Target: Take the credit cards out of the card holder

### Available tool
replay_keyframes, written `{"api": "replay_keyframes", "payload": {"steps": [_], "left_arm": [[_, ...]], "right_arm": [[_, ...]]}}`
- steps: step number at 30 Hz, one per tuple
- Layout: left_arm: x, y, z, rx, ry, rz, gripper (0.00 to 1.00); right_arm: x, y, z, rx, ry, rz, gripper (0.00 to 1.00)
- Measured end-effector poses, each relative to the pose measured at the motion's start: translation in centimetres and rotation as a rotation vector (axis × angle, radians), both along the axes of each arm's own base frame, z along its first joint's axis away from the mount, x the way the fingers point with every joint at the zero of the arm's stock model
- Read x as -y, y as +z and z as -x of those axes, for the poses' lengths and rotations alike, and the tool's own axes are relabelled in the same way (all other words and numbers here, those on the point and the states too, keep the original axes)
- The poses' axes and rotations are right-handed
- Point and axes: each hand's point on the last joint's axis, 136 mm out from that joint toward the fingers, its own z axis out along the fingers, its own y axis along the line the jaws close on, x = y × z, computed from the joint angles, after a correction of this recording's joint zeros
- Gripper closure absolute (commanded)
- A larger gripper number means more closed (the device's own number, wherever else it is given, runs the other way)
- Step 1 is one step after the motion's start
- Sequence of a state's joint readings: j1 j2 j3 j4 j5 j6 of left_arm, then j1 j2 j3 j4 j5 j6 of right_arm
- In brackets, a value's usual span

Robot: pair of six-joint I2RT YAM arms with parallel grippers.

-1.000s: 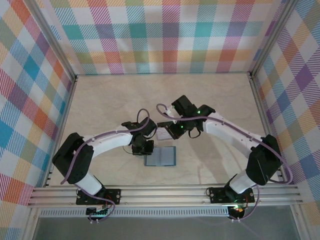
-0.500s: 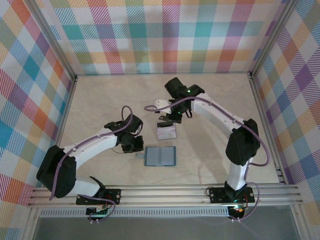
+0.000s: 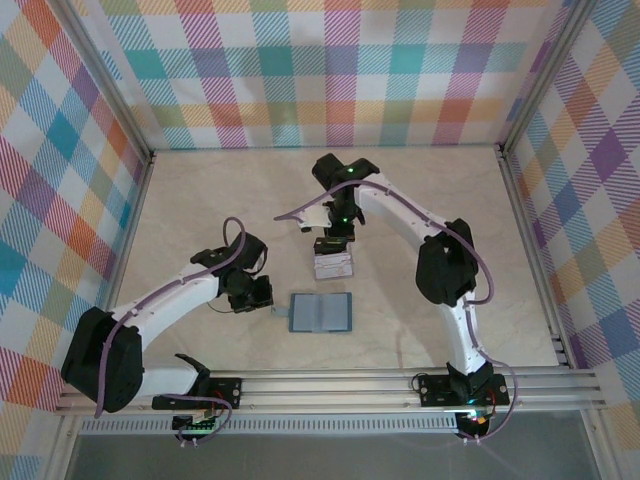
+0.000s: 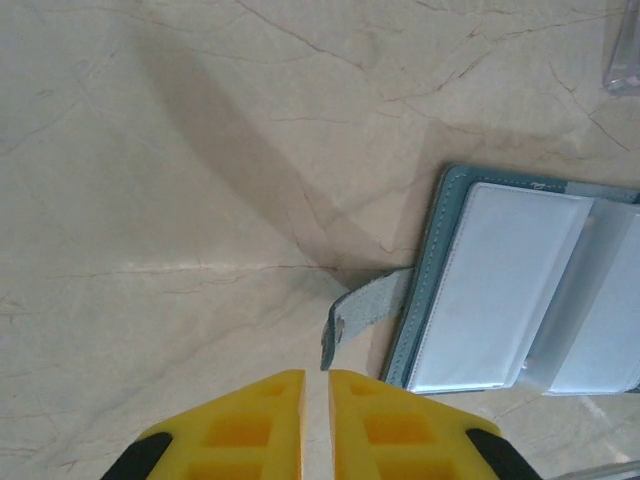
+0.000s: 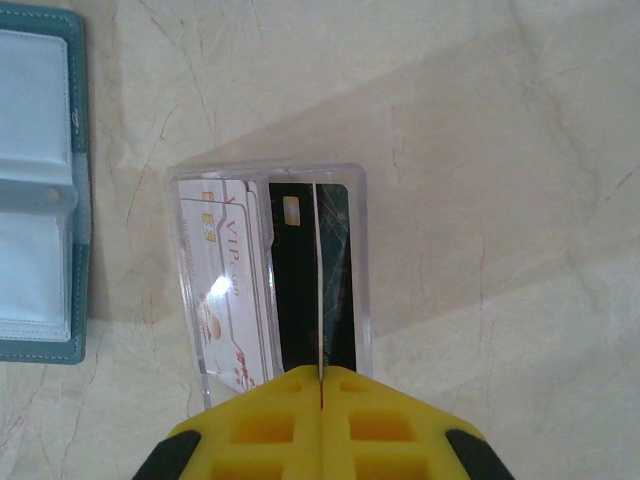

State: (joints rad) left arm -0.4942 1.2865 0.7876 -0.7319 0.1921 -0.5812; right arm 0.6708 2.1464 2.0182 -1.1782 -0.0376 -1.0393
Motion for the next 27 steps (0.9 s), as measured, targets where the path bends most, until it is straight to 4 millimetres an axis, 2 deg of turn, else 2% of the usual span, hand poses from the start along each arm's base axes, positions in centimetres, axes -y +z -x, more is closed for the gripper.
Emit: {"api": "replay_keyframes", "payload": {"steps": [7,12,14,16,23,26,27], "left_arm": [[-0.5,-0.4,0.2,-0.010,0.010,-0.003,0.85],[-0.6,-0.8,0.8,-0.027,0.010,-0.005,0.85],[-0.8,-1.0,0.9,-0.031,0.012,-0.006,0.85],[-0.8,-1.1,1.0,-0.034,0.013,-0.005,0.85],[-0.8,-1.1,1.0,-0.034,0.014,-0.001,0.84],[-0.9,-1.1,0.9,-0.025,0.012,-0.011,0.79],[-1.1,-1.1,0.8,-0.020,0.011,-0.018,0.75]], "right_arm": [[0.5,-1.6,0.6,-0.059,0.018,0.051,1.00],[0.6,-1.9,0.8,-0.077,0.020,0.065,0.99],[0.6,-2.0,0.7,-0.079,0.021,0.066,0.85],[0.6,-2.1,0.6,-0.075,0.018,0.068,0.77],[-0.5,-1.5,-2.0,0.043,-0.030,0.024,0.68],[-0.4,-0.3,-2.4,0.096,-0.064,-0.011,0.64],[-0.3,0.4,-2.5,0.116,-0.082,-0.031,0.62]]}}
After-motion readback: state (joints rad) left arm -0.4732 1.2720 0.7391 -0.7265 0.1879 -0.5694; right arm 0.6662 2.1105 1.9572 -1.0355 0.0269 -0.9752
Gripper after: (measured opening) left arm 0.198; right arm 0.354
